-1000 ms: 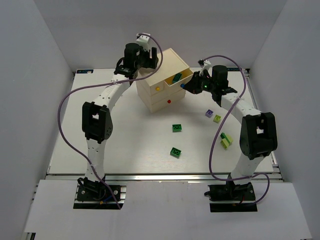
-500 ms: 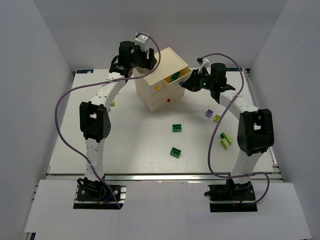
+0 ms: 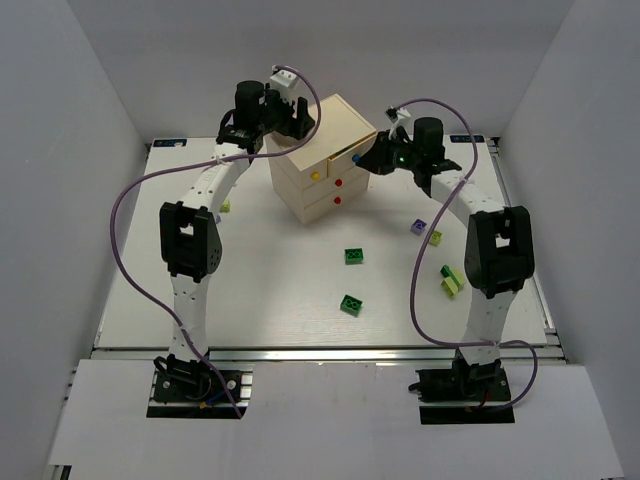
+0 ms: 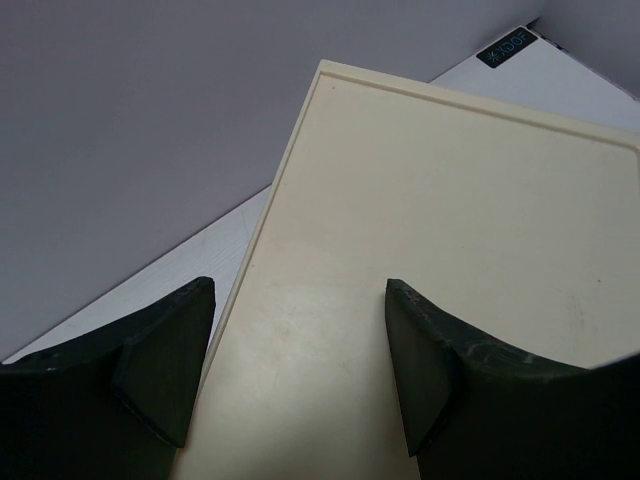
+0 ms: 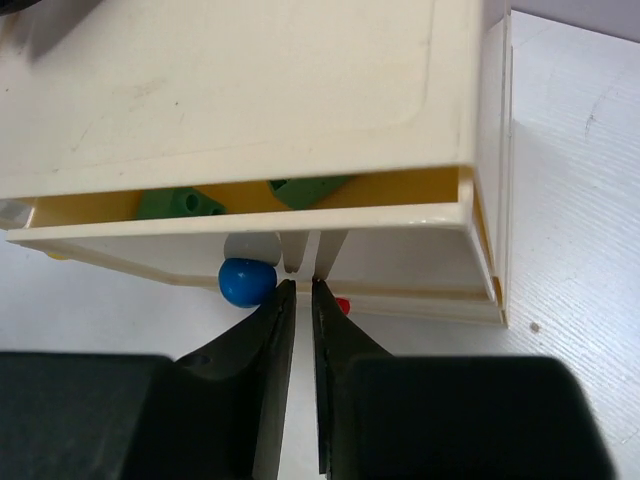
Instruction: Sort the legos into containers by color
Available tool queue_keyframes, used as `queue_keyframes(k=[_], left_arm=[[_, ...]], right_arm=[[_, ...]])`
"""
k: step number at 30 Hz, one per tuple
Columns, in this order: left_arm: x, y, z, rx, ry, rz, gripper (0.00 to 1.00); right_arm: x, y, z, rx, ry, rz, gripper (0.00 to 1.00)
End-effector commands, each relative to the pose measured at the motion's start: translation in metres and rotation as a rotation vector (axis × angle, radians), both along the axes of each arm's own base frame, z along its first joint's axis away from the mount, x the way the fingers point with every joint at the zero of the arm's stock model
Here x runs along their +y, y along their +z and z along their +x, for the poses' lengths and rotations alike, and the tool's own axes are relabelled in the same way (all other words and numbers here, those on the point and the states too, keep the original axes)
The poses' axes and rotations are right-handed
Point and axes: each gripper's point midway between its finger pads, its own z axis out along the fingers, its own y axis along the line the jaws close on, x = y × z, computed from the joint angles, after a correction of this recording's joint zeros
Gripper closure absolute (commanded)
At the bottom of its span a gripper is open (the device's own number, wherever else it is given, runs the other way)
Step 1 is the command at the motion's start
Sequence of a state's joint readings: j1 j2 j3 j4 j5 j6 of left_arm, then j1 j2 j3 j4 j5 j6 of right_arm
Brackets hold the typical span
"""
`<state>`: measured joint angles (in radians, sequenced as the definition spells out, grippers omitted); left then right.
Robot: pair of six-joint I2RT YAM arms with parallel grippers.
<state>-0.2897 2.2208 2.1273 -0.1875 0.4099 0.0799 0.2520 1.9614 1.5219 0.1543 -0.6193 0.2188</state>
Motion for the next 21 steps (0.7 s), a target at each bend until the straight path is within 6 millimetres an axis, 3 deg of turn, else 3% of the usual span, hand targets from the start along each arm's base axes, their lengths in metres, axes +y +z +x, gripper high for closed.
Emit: queue_keyframes(k=[1,15,19,20,21], left_arm=[[-0.021,-0.057,-0.025,0.173,-0.112,0.037,0.22],[-0.024,-0.068,-0.031,0.209,-0.146,0.034,0.22],[-0.022,-0.057,-0.028,0.194,-0.11,0.008,0.18],[-0.02,-0.052,-0.026,0.195,-0.082,-0.005,0.18],[-0.02,-0.045,-0.023,0.178,-0.071,-0.017,0.17]], right_arm=[[0.027,0.042,0.007,-0.164,0.077,0.025,0.81],[0.033,0.036,0.02,-0.17,0.085,0.007,0.75],[0.028,0.035,0.009,-0.163,0.087,0.003,0.66],[0.026,0.044,0.003,-0.182,0.093,0.007,0.6],[0.024,0.039,-0.005,-0.177,0.1,-0.006,0.58]])
